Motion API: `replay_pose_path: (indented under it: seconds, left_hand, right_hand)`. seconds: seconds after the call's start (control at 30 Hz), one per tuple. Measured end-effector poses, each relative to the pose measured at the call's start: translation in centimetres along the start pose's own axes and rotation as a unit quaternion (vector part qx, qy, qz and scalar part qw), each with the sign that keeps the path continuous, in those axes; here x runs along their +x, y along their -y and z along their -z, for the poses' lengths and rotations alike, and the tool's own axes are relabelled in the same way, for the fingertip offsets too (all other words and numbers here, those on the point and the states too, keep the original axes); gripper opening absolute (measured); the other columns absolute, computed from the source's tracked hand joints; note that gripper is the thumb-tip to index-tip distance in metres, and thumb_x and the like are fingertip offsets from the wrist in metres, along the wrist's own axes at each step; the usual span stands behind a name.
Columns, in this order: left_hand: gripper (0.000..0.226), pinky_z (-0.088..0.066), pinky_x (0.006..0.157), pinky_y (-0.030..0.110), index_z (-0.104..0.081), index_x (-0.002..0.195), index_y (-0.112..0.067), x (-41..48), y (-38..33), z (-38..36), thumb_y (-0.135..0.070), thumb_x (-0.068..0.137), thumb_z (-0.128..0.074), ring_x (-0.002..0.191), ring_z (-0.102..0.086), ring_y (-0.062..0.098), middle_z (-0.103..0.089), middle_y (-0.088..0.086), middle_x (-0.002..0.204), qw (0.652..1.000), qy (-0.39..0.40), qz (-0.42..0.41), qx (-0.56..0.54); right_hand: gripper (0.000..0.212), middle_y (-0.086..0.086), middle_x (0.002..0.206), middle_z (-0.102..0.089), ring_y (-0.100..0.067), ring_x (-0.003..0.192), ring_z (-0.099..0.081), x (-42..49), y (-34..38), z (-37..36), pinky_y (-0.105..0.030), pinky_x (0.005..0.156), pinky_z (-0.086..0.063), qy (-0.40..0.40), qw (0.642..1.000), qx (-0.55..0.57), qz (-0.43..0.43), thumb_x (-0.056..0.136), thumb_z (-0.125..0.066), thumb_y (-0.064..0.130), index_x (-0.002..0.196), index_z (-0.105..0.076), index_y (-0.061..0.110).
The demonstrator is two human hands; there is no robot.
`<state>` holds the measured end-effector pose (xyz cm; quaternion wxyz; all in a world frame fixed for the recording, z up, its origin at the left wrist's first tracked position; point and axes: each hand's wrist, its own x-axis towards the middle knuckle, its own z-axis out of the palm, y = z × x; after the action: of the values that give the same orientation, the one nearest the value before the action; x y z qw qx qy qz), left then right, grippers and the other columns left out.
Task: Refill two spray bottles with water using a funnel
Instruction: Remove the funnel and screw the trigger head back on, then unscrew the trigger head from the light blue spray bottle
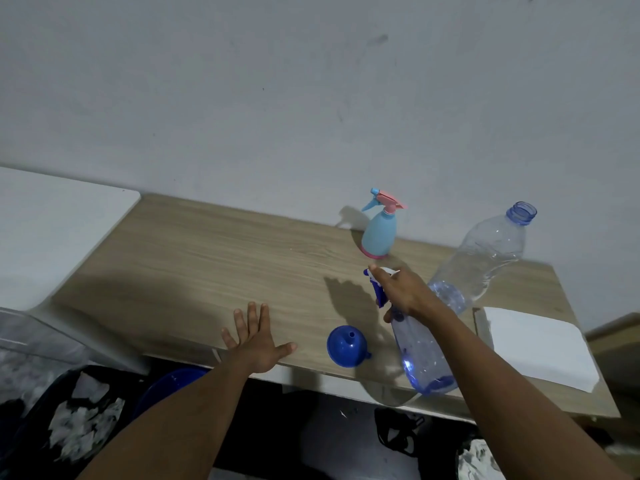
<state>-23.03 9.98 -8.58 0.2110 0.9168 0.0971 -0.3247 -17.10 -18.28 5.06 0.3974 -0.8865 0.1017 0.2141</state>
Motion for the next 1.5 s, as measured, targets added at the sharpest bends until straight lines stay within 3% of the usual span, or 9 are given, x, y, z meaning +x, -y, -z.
replay_pose_path:
  seconds: [0.13, 0.27, 0.4, 0.53, 0.7, 0.9, 1.17, 1.37, 1.5]
  left_hand:
    - [0.121, 0.019, 0.111, 0.065, 0.028, 0.149, -0.028, -0.2, 0.0, -0.1, -0.083, 0.073, -0.049, 0.138, 0.042, 0.030, 0.045, -0.001, 0.151, 1.000, -0.021, -0.008, -0.013]
    - [0.138, 0.017, 0.110, 0.067, 0.019, 0.153, -0.022, -0.2, -0.5, 0.5, -0.090, 0.058, -0.055, 0.143, 0.035, 0.028, 0.032, -0.001, 0.159, 0.998, -0.064, -0.024, -0.013]
    - [0.151, 0.019, 0.109, 0.068, 0.028, 0.149, -0.018, 0.7, -1.4, 1.1, -0.090, 0.051, -0.060, 0.139, 0.041, 0.029, 0.041, 0.000, 0.154, 0.999, -0.035, -0.012, -0.002]
    - [0.150, 0.021, 0.107, 0.069, 0.037, 0.143, -0.017, 1.0, -1.5, 1.3, -0.089, 0.054, -0.059, 0.135, 0.046, 0.031, 0.050, 0.000, 0.147, 1.000, 0.003, 0.002, 0.016]
    - [0.151, 0.020, 0.106, 0.070, 0.042, 0.139, -0.017, 1.5, -1.8, 1.8, -0.091, 0.054, -0.057, 0.134, 0.047, 0.032, 0.056, -0.002, 0.137, 0.999, 0.027, 0.012, 0.030]
    - [0.151, 0.024, 0.103, 0.070, 0.045, 0.137, -0.017, 1.6, -1.8, 1.9, -0.093, 0.052, -0.055, 0.130, 0.052, 0.031, 0.055, 0.001, 0.142, 0.999, 0.033, 0.011, 0.036]
    - [0.154, 0.025, 0.103, 0.068, 0.040, 0.142, -0.018, 1.5, -1.8, 1.8, -0.093, 0.048, -0.055, 0.131, 0.050, 0.031, 0.051, 0.000, 0.146, 0.999, 0.017, 0.014, 0.027]
    - [0.153, 0.024, 0.105, 0.068, 0.042, 0.140, -0.018, 1.7, -1.6, 1.5, -0.093, 0.048, -0.055, 0.132, 0.050, 0.030, 0.052, 0.000, 0.145, 1.000, 0.006, 0.010, 0.028]
    - [0.152, 0.023, 0.106, 0.068, 0.042, 0.140, -0.019, 2.0, -1.3, 1.3, -0.091, 0.051, -0.058, 0.133, 0.049, 0.029, 0.051, -0.001, 0.146, 1.000, -0.008, 0.002, 0.013]
  right_hand:
    - [0.041, -0.014, 0.096, -0.065, -0.036, 0.059, -0.073, -0.2, 1.1, 0.5, -0.036, 0.056, -0.053, -0.033, 0.997, 0.062, 0.029, 0.098, -0.047, 0.054, 0.112, -0.048, 0.015]
    - [0.023, -0.009, 0.089, -0.063, -0.038, 0.070, -0.072, 0.7, 2.6, 1.2, -0.025, 0.046, -0.047, -0.085, 0.986, 0.111, 0.095, 0.098, -0.052, 0.036, 0.103, -0.043, 0.015]
    - [0.017, 0.007, 0.081, -0.060, -0.002, 0.063, -0.061, 2.5, 4.2, 1.4, -0.018, 0.058, -0.046, -0.158, 0.958, 0.127, 0.203, 0.101, -0.054, 0.027, 0.099, -0.047, 0.012]
    - [0.016, 0.003, 0.081, -0.068, -0.008, 0.077, -0.058, 5.5, 5.7, 1.3, -0.022, 0.066, -0.045, -0.209, 0.942, 0.094, 0.244, 0.095, -0.063, 0.027, 0.085, -0.058, 0.016]
    - [0.004, 0.007, 0.074, -0.063, -0.007, 0.066, -0.055, 10.5, 7.5, -0.3, -0.019, 0.060, -0.037, -0.204, 0.948, 0.073, 0.234, 0.090, -0.066, 0.014, 0.088, -0.069, 0.012]
    - [0.020, -0.010, 0.099, -0.068, -0.022, 0.085, -0.061, 14.6, 10.2, -1.7, -0.029, 0.073, -0.045, -0.207, 0.953, 0.069, 0.208, 0.091, -0.054, 0.003, 0.104, -0.069, 0.006]
    - [0.028, -0.019, 0.107, -0.068, -0.036, 0.098, -0.065, 15.3, 12.4, -1.2, -0.044, 0.086, -0.051, -0.204, 0.958, 0.026, 0.201, 0.091, -0.052, -0.002, 0.114, -0.066, 0.004]
    - [0.064, -0.016, 0.145, -0.050, -0.032, 0.130, -0.051, 14.8, 11.7, -0.1, -0.036, 0.104, -0.041, -0.168, 0.965, -0.031, 0.198, 0.097, -0.059, 0.014, 0.155, -0.032, 0.017]
    - [0.067, -0.006, 0.142, -0.046, -0.022, 0.103, -0.063, 12.2, 9.5, -0.1, -0.033, 0.095, -0.050, -0.220, 0.948, 0.033, 0.228, 0.092, -0.069, 0.014, 0.151, -0.036, 0.020]
